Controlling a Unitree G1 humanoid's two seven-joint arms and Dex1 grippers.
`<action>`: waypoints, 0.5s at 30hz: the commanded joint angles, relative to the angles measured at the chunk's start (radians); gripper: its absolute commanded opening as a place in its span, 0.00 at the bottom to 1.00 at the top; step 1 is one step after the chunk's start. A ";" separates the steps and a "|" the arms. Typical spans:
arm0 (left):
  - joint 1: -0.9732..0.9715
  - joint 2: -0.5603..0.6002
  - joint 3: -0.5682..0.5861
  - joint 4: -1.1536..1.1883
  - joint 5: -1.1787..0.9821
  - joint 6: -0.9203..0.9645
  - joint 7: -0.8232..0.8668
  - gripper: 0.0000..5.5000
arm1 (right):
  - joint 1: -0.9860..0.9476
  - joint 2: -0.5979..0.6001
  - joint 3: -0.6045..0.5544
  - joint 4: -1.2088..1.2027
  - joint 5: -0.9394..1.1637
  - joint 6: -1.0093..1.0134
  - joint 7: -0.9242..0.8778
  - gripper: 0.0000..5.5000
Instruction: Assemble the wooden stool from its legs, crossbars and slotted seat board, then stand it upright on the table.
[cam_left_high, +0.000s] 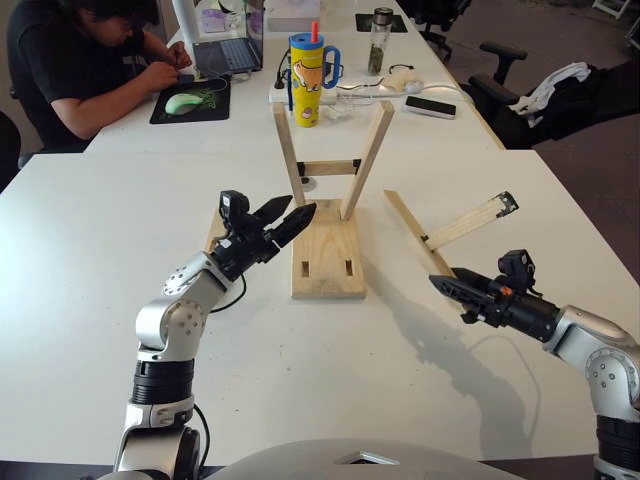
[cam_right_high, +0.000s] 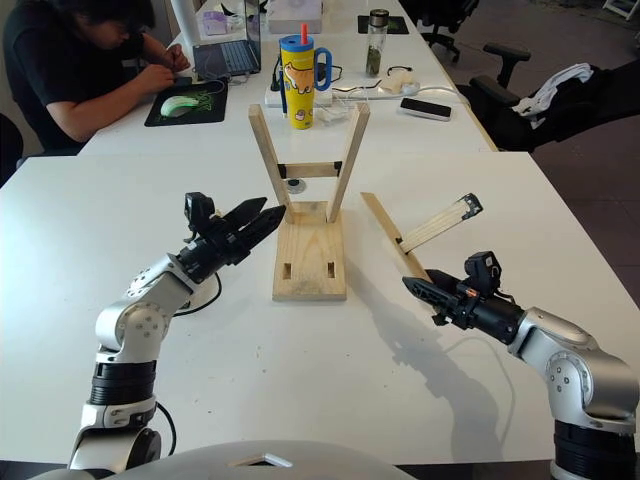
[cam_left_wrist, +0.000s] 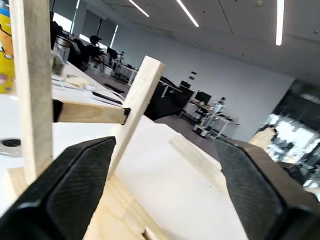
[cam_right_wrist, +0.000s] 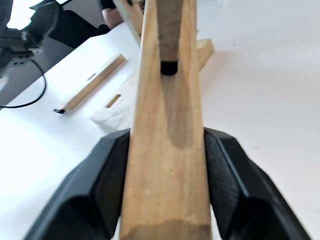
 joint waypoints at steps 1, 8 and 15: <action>-0.032 0.052 0.020 -0.016 -0.141 0.164 -0.037 0.80 | -0.043 -0.009 0.029 -0.057 0.116 0.057 0.043 0.37; -0.113 0.087 0.064 0.077 -0.283 0.308 -0.076 0.91 | -0.169 0.016 0.032 -0.040 0.310 0.143 0.022 0.37; -0.135 0.087 0.064 0.099 -0.368 0.397 -0.111 0.91 | -0.258 0.004 0.099 0.000 0.401 0.192 0.053 0.37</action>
